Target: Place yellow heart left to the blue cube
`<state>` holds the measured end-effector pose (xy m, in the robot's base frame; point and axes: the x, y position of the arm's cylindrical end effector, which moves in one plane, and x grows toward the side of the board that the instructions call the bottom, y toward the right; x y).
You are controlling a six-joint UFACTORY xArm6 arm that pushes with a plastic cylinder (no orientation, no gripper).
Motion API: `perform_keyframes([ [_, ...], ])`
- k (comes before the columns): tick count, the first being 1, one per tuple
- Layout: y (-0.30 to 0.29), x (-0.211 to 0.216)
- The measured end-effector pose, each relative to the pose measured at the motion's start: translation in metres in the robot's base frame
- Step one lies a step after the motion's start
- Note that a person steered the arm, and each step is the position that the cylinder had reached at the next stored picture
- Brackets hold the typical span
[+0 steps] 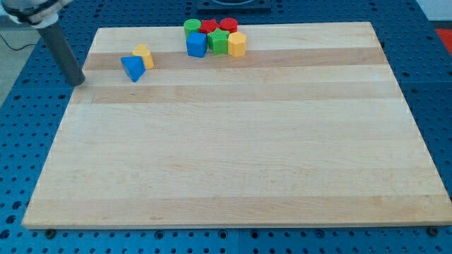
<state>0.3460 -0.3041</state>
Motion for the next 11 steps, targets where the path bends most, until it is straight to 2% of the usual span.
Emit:
perform_keyframes([
  [1,0.031,-0.011],
  [3,0.173,-0.011],
  [4,0.183,-0.01],
  [6,0.041,-0.008],
  [7,0.012,-0.05],
  [8,0.014,-0.081],
  [11,0.086,-0.05],
])
